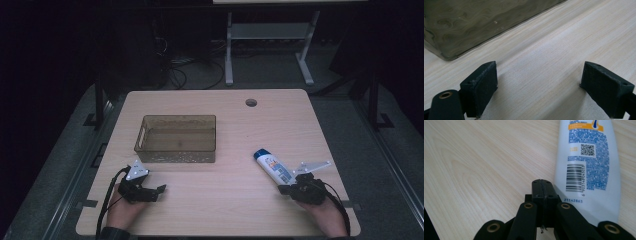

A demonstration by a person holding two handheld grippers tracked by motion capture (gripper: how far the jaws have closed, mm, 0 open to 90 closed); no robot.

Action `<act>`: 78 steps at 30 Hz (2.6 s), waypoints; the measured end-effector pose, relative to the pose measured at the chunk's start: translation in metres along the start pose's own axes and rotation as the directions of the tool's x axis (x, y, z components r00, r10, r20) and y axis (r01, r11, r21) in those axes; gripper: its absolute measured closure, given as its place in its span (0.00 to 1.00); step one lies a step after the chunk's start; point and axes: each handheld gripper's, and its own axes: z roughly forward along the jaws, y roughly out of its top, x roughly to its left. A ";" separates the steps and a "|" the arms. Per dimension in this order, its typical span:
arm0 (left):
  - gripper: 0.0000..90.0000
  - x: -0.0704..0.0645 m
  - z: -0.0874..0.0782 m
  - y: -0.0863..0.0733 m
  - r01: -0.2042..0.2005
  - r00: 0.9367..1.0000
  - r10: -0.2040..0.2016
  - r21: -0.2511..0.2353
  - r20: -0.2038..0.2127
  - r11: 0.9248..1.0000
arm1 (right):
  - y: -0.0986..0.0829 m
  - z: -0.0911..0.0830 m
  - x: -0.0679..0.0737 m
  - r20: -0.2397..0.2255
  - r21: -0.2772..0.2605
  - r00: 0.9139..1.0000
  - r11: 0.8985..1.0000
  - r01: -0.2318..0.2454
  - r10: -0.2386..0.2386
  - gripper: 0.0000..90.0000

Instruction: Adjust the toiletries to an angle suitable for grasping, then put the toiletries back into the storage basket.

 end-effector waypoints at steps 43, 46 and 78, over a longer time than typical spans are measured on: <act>0.14 0.000 0.001 0.000 0.000 1.000 0.000 -0.001 0.001 1.000 | 0.062 -0.001 -0.003 0.059 -0.048 0.998 0.998 0.034 -0.032 0.33; 0.14 0.000 0.001 0.000 0.000 1.000 0.000 -0.001 0.001 1.000 | 0.064 0.000 -0.004 0.059 -0.050 0.998 0.998 0.037 -0.034 0.33; 0.14 0.001 0.001 0.001 -0.002 1.000 0.002 0.003 0.001 1.000 | 0.099 0.019 -0.032 0.123 0.043 0.992 0.999 -0.033 0.028 0.21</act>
